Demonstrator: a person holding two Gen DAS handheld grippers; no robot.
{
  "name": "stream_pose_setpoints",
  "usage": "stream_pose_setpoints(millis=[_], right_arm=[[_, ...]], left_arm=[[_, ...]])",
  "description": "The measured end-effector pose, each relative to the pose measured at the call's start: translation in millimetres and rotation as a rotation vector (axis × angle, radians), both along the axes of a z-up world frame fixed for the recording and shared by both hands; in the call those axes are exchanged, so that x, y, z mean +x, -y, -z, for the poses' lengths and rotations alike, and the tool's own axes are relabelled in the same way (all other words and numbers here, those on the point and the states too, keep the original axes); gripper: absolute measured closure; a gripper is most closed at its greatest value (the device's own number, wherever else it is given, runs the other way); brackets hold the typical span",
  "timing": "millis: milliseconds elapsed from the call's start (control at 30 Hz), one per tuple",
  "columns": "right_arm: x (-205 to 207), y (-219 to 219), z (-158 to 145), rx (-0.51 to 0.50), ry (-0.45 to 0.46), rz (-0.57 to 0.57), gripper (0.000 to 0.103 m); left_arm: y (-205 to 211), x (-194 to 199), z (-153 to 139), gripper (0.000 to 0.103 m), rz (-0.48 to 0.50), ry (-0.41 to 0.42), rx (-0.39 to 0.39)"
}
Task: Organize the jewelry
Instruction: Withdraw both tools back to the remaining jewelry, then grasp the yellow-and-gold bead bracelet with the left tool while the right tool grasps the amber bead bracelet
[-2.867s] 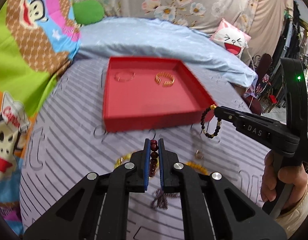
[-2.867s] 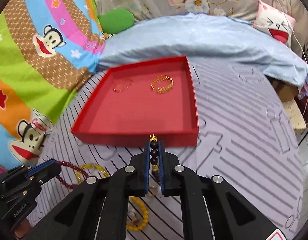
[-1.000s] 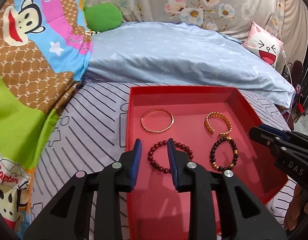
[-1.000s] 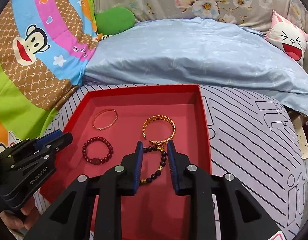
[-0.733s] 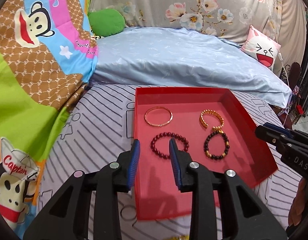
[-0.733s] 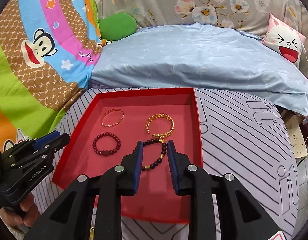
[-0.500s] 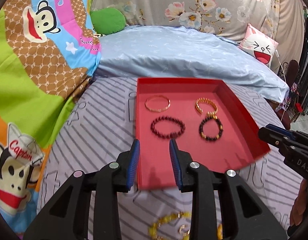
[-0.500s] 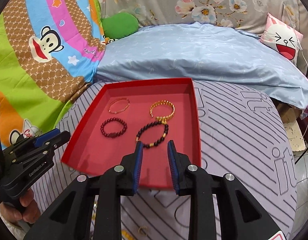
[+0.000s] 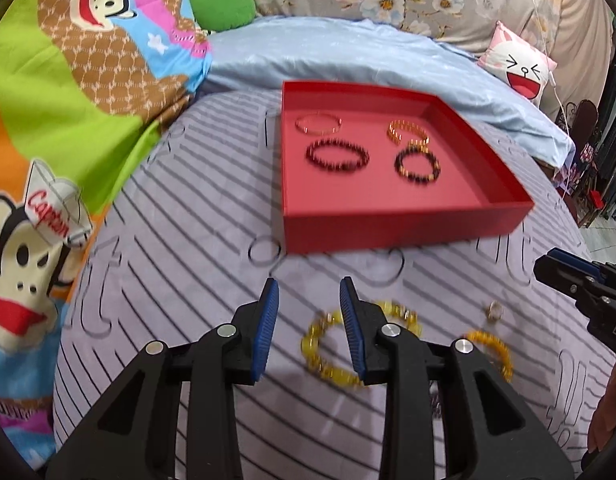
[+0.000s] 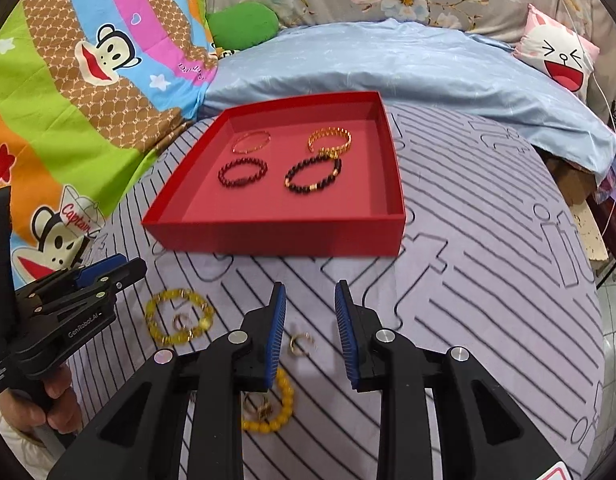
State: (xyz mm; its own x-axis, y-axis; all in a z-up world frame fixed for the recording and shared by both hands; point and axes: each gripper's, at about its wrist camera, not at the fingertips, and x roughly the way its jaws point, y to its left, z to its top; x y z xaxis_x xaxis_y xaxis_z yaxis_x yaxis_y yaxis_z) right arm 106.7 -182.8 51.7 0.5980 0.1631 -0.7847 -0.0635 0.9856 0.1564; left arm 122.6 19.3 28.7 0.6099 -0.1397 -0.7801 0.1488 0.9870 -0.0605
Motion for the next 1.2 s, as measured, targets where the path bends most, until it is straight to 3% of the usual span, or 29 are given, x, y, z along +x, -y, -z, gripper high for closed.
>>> stream_pose_setpoints(millis=[133, 567, 1200], right_arm=[[-13.0, -4.1, 10.5, -0.001, -0.027, -0.014, 0.077], [-30.9, -16.4, 36.8, -0.014, -0.088, -0.036, 0.077], [-31.7, -24.8, 48.9, -0.111, -0.064, -0.048, 0.082]], left_arm=[[-1.1, -10.8, 9.5, 0.068, -0.004, -0.020, 0.000], [-6.1, -18.7, 24.6, 0.067, -0.033, -0.059, -0.012], [-3.4, -14.4, 32.2, 0.063, -0.041, -0.056, -0.008]])
